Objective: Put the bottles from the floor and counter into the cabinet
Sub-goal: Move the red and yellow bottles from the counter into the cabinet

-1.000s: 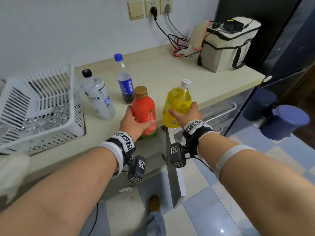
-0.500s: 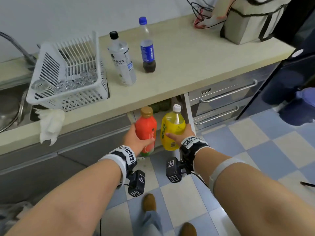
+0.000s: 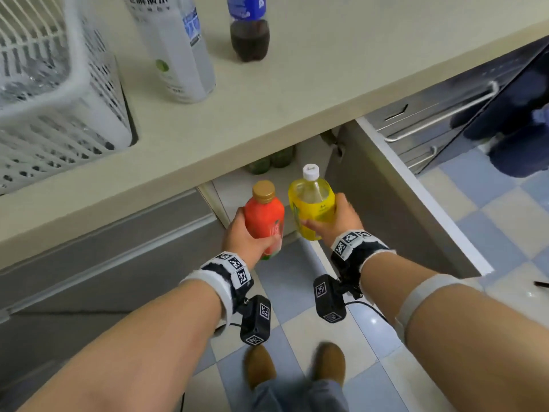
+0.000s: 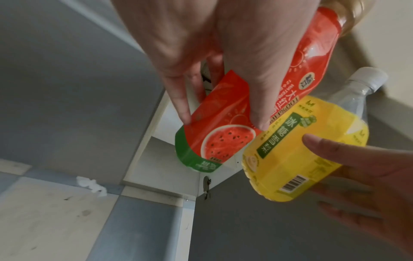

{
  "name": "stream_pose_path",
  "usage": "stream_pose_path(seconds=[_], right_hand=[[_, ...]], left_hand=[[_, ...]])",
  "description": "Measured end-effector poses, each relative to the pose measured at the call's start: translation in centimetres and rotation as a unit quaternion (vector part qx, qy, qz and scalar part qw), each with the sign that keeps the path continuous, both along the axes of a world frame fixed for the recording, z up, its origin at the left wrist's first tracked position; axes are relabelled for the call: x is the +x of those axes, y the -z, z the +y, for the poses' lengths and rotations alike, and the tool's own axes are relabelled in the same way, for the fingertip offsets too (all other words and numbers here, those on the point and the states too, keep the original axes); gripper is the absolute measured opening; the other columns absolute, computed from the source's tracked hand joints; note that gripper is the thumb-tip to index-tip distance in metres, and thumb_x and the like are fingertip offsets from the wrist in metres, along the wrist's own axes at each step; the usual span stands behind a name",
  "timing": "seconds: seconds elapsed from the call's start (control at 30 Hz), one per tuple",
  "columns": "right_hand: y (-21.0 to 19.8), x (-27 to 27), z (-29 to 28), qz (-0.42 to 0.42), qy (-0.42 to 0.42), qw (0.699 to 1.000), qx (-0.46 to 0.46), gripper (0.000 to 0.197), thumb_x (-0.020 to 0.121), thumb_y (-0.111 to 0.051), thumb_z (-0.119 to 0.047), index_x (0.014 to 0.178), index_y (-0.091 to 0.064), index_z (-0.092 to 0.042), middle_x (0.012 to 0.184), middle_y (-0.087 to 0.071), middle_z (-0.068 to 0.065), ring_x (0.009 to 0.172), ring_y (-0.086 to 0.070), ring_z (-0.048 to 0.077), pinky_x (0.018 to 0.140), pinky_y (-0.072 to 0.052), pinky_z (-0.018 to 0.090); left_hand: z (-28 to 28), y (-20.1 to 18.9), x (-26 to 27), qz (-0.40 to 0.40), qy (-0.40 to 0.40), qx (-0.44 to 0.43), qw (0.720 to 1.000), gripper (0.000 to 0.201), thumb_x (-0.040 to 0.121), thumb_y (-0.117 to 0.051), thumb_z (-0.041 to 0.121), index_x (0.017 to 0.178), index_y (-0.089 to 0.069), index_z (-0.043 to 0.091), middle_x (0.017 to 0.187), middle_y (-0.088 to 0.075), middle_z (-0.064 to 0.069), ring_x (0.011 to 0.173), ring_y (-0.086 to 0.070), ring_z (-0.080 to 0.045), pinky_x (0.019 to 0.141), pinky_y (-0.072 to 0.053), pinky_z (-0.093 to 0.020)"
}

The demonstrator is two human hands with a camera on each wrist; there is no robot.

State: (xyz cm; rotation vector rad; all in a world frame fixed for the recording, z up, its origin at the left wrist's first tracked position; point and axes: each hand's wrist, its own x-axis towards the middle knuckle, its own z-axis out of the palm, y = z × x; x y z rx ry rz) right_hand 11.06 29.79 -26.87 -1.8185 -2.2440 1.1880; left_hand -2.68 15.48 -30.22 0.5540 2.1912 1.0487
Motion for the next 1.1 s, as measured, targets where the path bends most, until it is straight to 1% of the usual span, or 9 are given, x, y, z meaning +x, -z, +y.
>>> stream_pose_path(seconds=[0.1,0.2,0.3,0.5,0.67,0.77,0.9,1.0,1.1], right_hand=[[4.3,-2.4,2.3,0.035,0.03,0.999,-0.027,0.072,0.064,-0.085,-0.046,0.121,-0.048,-0.022,0.111,-0.065,0.004,0.101,-0.064,0.03,0.089,-0.054,0.044],[9.1,-5.4,5.0,0.067,0.028,0.997,-0.024,0.065,0.069,-0.084,-0.033,0.123,-0.052,-0.019,0.102,-0.064,0.001,0.092,-0.064,0.027,0.084,-0.054,0.038],[11.7,-7.5,6.9,0.1,0.019,0.995,-0.001,0.068,0.068,-0.085,-0.032,0.124,-0.05,-0.016,0.108,-0.066,0.006,0.094,-0.066,0.028,0.085,-0.056,0.043],[16.0,-11.4,11.0,0.105,0.019,0.994,-0.02,0.061,0.076,-0.075,-0.036,0.125,-0.043,-0.019,0.107,-0.065,0.009,0.095,-0.066,0.033,0.085,-0.053,0.045],[19.4,-12.6,12.3,0.101,0.023,0.995,-0.015,0.089,0.065,-0.077,-0.04,0.137,-0.031,-0.014,0.116,-0.064,0.011,0.101,-0.067,0.034,0.089,-0.055,0.045],[19.5,-12.4,13.2,0.064,0.008,0.998,-0.004,0.085,0.08,-0.074,-0.041,0.145,-0.029,-0.009,0.132,-0.059,0.012,0.117,-0.06,0.033,0.092,-0.047,0.033],[18.5,-12.0,13.2,0.001,-0.029,0.999,-0.027,0.077,0.09,-0.06,-0.049,0.146,-0.029,-0.006,0.141,-0.05,0.015,0.126,-0.053,0.035,0.091,-0.044,0.036],[16.6,-11.0,11.4,-0.01,-0.007,0.999,-0.04,0.062,0.091,-0.06,-0.047,0.135,-0.041,-0.008,0.13,-0.058,0.013,0.116,-0.059,0.035,0.079,-0.039,0.032],[11.9,-9.7,8.7,-0.024,-0.026,0.998,-0.044,0.041,0.094,-0.054,-0.043,0.113,-0.061,-0.007,0.106,-0.065,0.013,0.095,-0.063,0.032,0.075,-0.043,0.029]], left_hand=[[2.8,4.4,-2.0,0.006,-0.014,0.009,1.0,0.068,0.06,-0.091,0.029,0.11,-0.047,0.041,0.106,-0.063,0.012,0.102,-0.065,-0.02,0.093,-0.051,-0.037],[6.1,9.0,-4.0,0.009,-0.03,0.041,0.999,0.072,0.067,-0.09,0.02,0.126,-0.05,0.025,0.119,-0.063,0.006,0.105,-0.059,-0.015,0.09,-0.044,-0.028],[8.8,11.0,-5.8,0.022,-0.042,0.06,0.997,0.073,0.072,-0.088,0.016,0.133,-0.048,0.015,0.116,-0.059,0.008,0.1,-0.055,-0.009,0.084,-0.039,-0.016],[13.1,16.2,-8.9,0.056,-0.061,0.078,0.993,0.075,0.071,-0.089,0.026,0.127,-0.039,0.021,0.116,-0.059,0.007,0.099,-0.059,-0.014,0.093,-0.045,-0.032],[15.1,17.6,-9.8,0.068,-0.035,0.121,0.99,0.077,0.073,-0.088,0.026,0.134,-0.041,0.02,0.134,-0.059,-0.001,0.109,-0.054,-0.011,0.097,-0.038,-0.028],[16.0,18.0,-10.3,0.063,-0.033,0.135,0.988,0.08,0.072,-0.088,0.027,0.137,-0.042,0.024,0.137,-0.059,-0.003,0.12,-0.058,-0.019,0.103,-0.044,-0.035],[16.0,18.0,-10.3,0.05,-0.025,0.098,0.994,0.084,0.075,-0.085,0.033,0.145,-0.038,0.026,0.141,-0.059,-0.003,0.128,-0.057,-0.026,0.11,-0.044,-0.045],[14.3,16.1,-9.1,0.041,-0.016,0.016,0.999,0.085,0.083,-0.078,0.033,0.152,-0.03,0.023,0.149,-0.051,-0.01,0.133,-0.051,-0.03,0.11,-0.042,-0.042],[11.1,11.7,-7.3,0.038,0.018,-0.05,0.998,0.057,0.09,-0.069,0.023,0.141,-0.046,0.018,0.139,-0.059,-0.009,0.124,-0.058,-0.028,0.103,-0.047,-0.038]])
